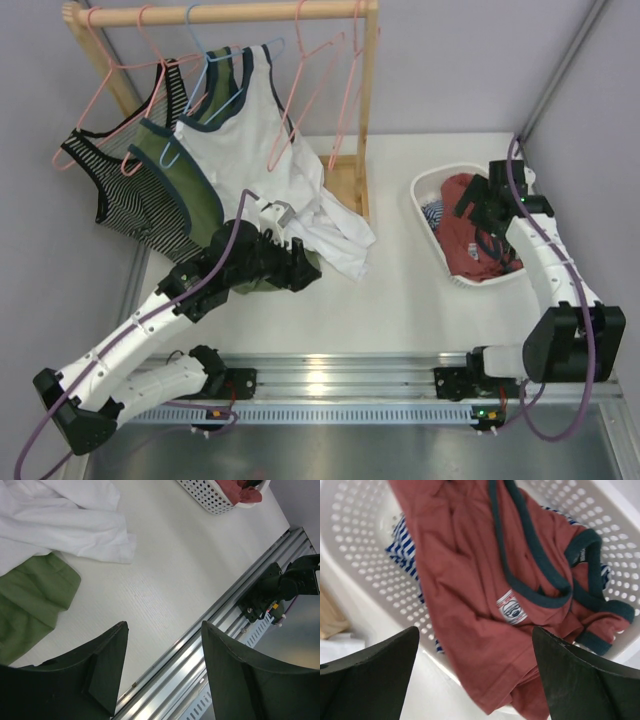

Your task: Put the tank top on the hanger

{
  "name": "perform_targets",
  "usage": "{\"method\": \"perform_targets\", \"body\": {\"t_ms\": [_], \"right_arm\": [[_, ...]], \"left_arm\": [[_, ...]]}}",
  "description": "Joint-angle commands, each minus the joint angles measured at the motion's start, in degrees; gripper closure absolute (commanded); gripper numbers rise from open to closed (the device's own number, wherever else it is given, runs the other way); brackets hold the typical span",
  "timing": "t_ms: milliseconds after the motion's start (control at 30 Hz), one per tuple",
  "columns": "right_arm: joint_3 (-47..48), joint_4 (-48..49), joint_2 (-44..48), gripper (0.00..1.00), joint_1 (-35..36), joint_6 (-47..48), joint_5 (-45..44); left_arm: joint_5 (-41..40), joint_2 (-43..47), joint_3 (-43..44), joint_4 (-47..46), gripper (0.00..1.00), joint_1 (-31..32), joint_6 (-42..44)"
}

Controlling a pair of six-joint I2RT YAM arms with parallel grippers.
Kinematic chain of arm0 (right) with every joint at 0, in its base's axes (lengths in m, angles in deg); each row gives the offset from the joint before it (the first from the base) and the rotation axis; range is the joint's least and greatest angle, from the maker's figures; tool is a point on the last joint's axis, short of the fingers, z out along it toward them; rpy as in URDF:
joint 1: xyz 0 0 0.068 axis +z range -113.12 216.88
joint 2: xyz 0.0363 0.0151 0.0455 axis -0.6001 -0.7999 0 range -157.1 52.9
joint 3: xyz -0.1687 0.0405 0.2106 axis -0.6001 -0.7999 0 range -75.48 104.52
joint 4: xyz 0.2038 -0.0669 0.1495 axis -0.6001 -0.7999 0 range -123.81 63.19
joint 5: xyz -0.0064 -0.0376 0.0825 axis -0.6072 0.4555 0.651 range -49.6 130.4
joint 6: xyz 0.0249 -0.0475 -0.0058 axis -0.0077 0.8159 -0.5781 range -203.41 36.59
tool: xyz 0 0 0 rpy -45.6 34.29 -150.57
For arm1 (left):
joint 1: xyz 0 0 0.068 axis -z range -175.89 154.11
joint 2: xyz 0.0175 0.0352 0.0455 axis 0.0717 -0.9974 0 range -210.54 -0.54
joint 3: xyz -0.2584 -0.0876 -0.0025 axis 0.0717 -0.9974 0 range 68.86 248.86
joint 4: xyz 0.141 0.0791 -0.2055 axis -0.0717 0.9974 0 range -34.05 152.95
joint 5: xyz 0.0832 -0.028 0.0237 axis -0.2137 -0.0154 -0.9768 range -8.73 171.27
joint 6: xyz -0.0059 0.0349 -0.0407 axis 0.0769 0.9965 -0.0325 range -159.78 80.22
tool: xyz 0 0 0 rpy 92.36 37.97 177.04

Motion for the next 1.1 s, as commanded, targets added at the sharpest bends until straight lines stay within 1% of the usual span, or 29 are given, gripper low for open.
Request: {"method": "perform_targets", "body": {"t_ms": [0, 100, 233, 367, 400, 467, 500, 567, 600, 733, 867, 933, 1000, 1067], "right_arm": [[1.86, 3.66, -3.2, 0.07, -5.18, 0.71, 2.8], [3.54, 2.17, -4.45, 0.09, -5.71, 1.76, 0.89], [-3.29, 5.66, -2.87, 0.11, -8.42, 1.85, 1.48], [-6.65, 7.52, -3.4, 0.17, -9.75, 2.47, 1.32], [-7.0, 7.79, -4.27, 0.2, -10.02, 2.64, 1.23], [-8.06, 9.36, -5.06, 0.23, -10.54, 2.73, 2.36], [-8.32, 9.81, -5.94, 0.27, -10.72, 2.64, 2.89], [-8.85, 10.51, -6.65, 0.32, -10.81, 2.56, 3.25], [-9.02, 11.12, -7.26, 0.37, -10.81, 2.47, 2.9], [-9.38, 12.36, -8.23, 0.46, -10.9, 2.38, 2.02], [-8.68, 12.1, -10.16, 0.47, -10.9, 2.91, 1.32], [-9.37, 13.23, -9.9, 0.46, -10.9, 3.0, 1.49], [-9.55, 13.76, -9.81, 0.42, -10.9, 3.08, 1.14], [-9.38, 13.68, -10.34, 0.4, -10.9, 3.35, 0.96]], "left_arm": [[1.67, 1.3, 0.93, -1.21, 0.35, 0.22, 0.56], [1.67, 1.47, 0.93, -1.13, 0.35, 0.22, 0.47], [2.11, 1.21, 0.41, -1.91, 0.34, 0.22, 0.3], [2.72, 0.42, 0.32, -2.09, 0.35, 0.22, 0.65], [2.73, 0.33, 0.32, -2.09, 0.35, 0.22, 0.74], [2.81, 0.24, 0.23, -2.18, 0.34, 0.22, 1.0], [2.9, 0.24, 0.23, -2.18, 0.35, 0.22, 1.09], [2.73, 0.24, 0.14, -2.18, 0.34, 0.22, 1.35], [2.55, 0.33, 0.14, -2.01, 0.35, 0.22, 1.44], [2.46, 0.33, -0.21, -1.92, 0.34, 0.22, 1.79], [2.46, -0.19, -0.39, -1.92, 0.34, 0.22, 2.06], [2.55, -0.28, -0.3, -2.27, 0.34, 0.22, 2.23], [2.55, -0.63, -0.3, -2.35, 0.34, 0.22, 2.32], [2.55, -1.07, -0.3, -2.44, 0.34, 0.22, 2.58]]}}
